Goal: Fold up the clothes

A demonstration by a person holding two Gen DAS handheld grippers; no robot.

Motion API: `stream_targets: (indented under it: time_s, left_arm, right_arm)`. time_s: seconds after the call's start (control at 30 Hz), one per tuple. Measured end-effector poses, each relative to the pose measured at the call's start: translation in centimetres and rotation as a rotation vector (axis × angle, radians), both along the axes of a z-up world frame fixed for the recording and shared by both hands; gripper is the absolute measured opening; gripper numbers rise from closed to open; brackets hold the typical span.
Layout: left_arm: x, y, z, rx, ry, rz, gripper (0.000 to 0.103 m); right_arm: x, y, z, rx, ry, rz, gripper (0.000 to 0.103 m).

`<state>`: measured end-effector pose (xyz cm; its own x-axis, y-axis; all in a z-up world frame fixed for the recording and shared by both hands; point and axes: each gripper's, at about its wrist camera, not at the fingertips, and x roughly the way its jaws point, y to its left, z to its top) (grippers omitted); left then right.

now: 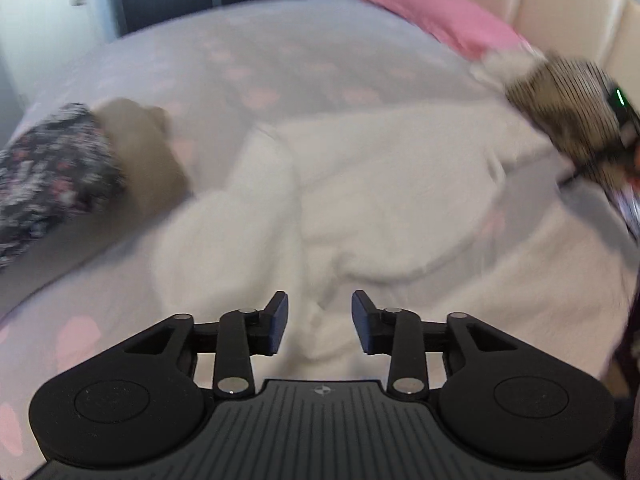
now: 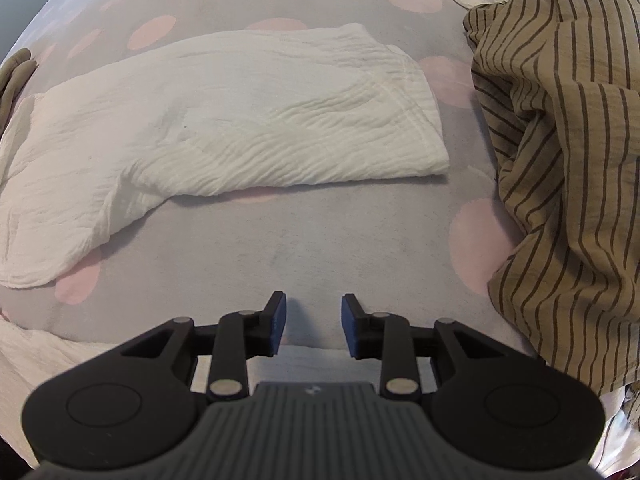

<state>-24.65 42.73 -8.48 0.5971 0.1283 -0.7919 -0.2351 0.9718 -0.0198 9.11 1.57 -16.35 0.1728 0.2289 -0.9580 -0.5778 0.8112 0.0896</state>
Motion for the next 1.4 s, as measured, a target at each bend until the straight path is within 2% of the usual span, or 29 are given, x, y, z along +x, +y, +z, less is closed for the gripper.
stream_targets:
  time_s: [0.13, 0.2, 0.3, 0.43, 0.5, 0.6, 0.67, 0.73, 0.87, 1.0, 1.17, 1.27, 1.4]
  left_arm:
    - [-0.2, 4.6, 0.1, -0.04, -0.05, 0.222, 0.037]
    - [0.1, 6.8, -1.0, -0.076, -0.03, 0.328, 0.037]
    - [1.1, 8.9, -3.2, -0.111, 0.037, 0.413, 0.034]
    - [2.9, 8.4, -6.2, -0.102, 0.17, 0.381, 0.033]
    - [4.0, 7.0, -7.4, -0.053, 0.231, 0.34, 0.036]
    - [5.0, 5.1, -8.3, 0.053, 0.257, 0.338, 0.039]
    - [5.2, 4.6, -8.5, 0.078, 0.259, 0.347, 0.037]
    - [5.3, 4.5, -8.1, 0.08, 0.249, 0.342, 0.021]
    - [5.1, 5.5, -6.4, 0.07, 0.227, 0.396, 0.006]
    - [4.1, 7.4, -3.2, 0.066, 0.147, 0.49, 0.005]
    - [2.6, 9.8, 0.9, 0.129, 0.008, 0.627, 0.003]
    - [2.5, 10.9, 1.6, 0.171, -0.019, 0.695, 0.003]
    - [3.0, 11.6, 1.6, 0.186, -0.012, 0.717, 0.002]
  right_arm:
    - [-0.1, 0.0, -0.1, 0.004, 0.006, 0.007, 0.034]
    - [-0.1, -0.1, 0.0, 0.011, 0.005, 0.006, 0.034]
    - [-0.1, -0.2, 0.2, 0.022, 0.002, 0.003, 0.036]
    - [0.1, -0.2, 0.6, 0.034, -0.004, 0.0, 0.037]
    - [0.4, -0.2, 0.7, 0.038, -0.007, -0.003, 0.037]
    - [0.6, -0.2, 0.7, 0.039, -0.002, -0.004, 0.038]
    - [0.7, -0.2, 0.6, 0.035, 0.001, -0.004, 0.038]
    - [0.9, -0.3, 0.6, 0.035, -0.005, -0.008, 0.038]
    - [1.9, -0.6, 1.1, 0.05, -0.032, -0.047, 0.038]
    - [4.3, -1.1, 2.2, 0.082, -0.051, -0.114, 0.038]
    - [7.4, -1.2, 3.4, 0.148, -0.074, -0.179, 0.038]
    - [9.5, -0.2, 3.8, 0.157, -0.127, -0.189, 0.038]
    - [12.8, 1.2, 3.8, 0.157, -0.184, -0.203, 0.038]
